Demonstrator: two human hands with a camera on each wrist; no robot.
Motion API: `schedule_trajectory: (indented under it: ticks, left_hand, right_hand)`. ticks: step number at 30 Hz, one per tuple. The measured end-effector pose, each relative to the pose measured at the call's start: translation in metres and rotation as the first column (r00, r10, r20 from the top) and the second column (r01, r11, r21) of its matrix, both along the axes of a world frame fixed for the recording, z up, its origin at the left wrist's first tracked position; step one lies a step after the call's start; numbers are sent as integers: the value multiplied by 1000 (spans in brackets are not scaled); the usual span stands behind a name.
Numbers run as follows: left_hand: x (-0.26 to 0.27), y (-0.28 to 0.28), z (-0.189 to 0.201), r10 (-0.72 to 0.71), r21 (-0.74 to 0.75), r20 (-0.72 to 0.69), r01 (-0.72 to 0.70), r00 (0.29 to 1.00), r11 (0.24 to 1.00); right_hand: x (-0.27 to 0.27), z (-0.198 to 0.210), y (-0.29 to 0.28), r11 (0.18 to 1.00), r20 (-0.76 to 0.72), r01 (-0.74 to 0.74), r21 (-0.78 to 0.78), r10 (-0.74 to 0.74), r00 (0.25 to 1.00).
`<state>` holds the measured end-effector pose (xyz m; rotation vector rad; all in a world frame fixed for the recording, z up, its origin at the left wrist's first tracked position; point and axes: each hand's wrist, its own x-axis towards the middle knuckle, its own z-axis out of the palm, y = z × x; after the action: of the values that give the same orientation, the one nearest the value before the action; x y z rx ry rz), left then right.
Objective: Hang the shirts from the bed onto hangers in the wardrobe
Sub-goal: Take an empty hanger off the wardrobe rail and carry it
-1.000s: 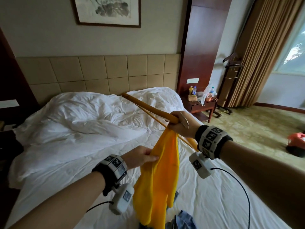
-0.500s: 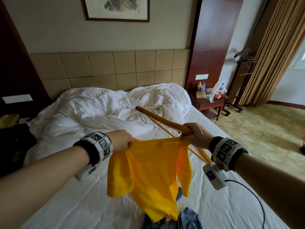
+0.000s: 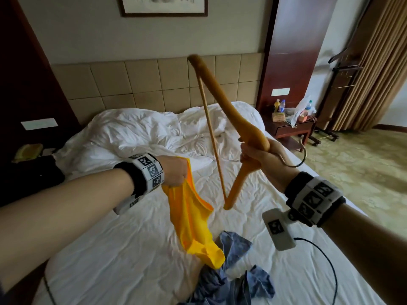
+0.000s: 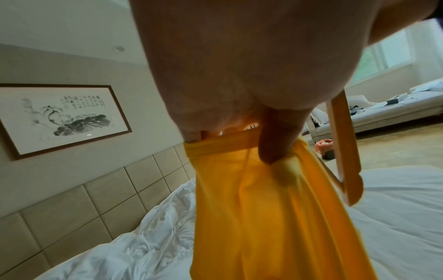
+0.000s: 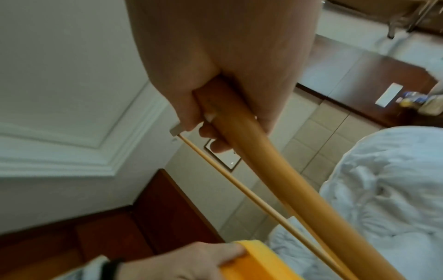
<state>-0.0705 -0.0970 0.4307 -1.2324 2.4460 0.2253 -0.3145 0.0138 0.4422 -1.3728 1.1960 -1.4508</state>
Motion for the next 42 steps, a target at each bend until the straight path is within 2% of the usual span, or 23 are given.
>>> schedule_trajectory:
  ticks: [3,6,11,14,16,20,23,25,28,30,36,38,40,42]
  left_hand:
    - [3,-6,-3,-37,36,92,34,995,999]
    - [6,2,3,-61,36,128,57,990,998]
    - [9,22,25,-75,38,-72,78,995,996]
    - [27,14,44,-44,14,-119,46,992,999]
    - [44,8,58,-40,-59,-134,32,990,998]
    - [82,0,62,-47,-209,-40,37,998,977]
    - [96,5,52,-25,-246,57,39,998,969]
    - [100,5,42,-38,-248,69,54,997,967]
    - [104,5,36,-56,-259,-26,47,998,965]
    - [101,1,35,-32,-267,-70,12,997,964]
    - [94,-10,36,-13,-249,-22,7,1000,968]
    - [85,-9,43,-37,-306,-14,31,999,952]
    - [70,-6,50,-85,-370,19,86,996,925]
    - [53,1,53,-91,-371,62,108,994,922]
  right_hand:
    - [18,17,0,994,150,-67,-87,80,986]
    - [36,29,0,982,173,-108,-152,134,976]
    - [57,20,-2,976,132,-167,-138,186,974]
    - [58,-4,-1,975,78,-219,-31,220,972]
    - [53,-22,2,965,17,-248,85,248,969]
    - [30,-41,7,924,-78,-276,265,306,949]
    - [12,-40,10,925,-82,-264,274,295,952]
    - [3,-36,11,930,-84,-266,253,295,952]
    - [-7,-38,11,916,-110,-284,283,325,940]
    - [-8,-43,15,906,-181,-290,309,356,917]
    - [-8,-44,17,897,-240,-269,351,364,900]
    - [-5,-37,18,896,-342,-237,375,371,863]
    - [-3,-32,17,896,-467,-217,387,393,792]
    - [-1,-23,12,894,-497,-207,398,399,770]
